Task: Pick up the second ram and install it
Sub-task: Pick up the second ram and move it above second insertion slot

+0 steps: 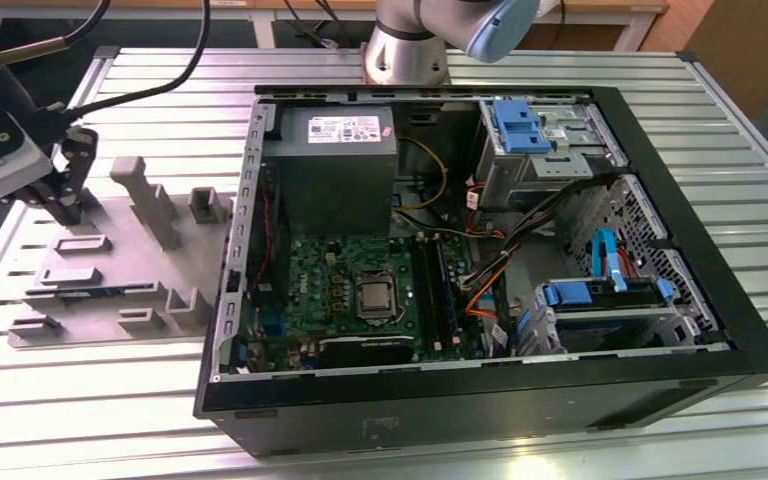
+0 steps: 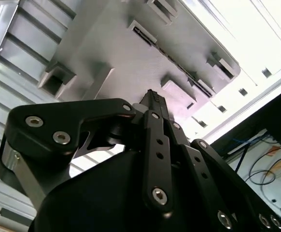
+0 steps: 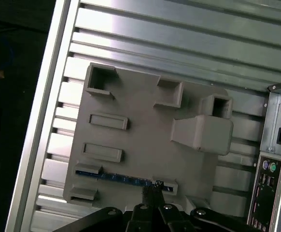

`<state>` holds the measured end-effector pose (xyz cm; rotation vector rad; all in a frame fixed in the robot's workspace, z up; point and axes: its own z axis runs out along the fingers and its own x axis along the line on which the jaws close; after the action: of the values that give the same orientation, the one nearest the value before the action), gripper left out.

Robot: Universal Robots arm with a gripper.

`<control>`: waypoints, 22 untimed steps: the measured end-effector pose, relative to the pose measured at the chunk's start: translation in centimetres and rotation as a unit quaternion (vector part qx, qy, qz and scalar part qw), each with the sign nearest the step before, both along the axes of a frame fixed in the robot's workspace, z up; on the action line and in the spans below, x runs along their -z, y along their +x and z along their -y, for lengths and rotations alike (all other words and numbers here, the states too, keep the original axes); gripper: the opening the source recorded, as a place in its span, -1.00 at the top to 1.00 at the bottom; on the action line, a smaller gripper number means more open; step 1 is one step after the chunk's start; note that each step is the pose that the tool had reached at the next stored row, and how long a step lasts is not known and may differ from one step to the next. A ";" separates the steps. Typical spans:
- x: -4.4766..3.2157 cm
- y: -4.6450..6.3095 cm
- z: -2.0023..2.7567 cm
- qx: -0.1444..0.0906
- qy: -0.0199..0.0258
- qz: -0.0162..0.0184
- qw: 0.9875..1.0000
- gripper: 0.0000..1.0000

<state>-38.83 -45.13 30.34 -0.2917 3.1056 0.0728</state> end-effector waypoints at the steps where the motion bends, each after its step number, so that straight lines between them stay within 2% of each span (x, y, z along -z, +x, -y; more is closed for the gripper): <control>1: 0.01 0.0 0.00 -0.010 0.000 0.000 1.000 0.79; 4: 0.05 0.0 0.00 -0.037 0.000 0.000 0.999 0.79; 7: 0.09 0.0 0.00 -0.064 0.000 0.000 0.998 0.79; 12: 0.17 0.0 0.00 -0.109 0.000 0.000 0.994 0.79; 16: 0.23 0.0 0.00 -0.145 0.000 0.000 0.989 0.79; 19: 0.28 0.0 0.00 -0.172 0.000 0.000 0.985 0.79; 22: 0.33 0.0 0.00 -0.199 0.000 0.000 0.980 0.79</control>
<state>-38.83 -45.13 30.01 -0.9080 2.9941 0.0783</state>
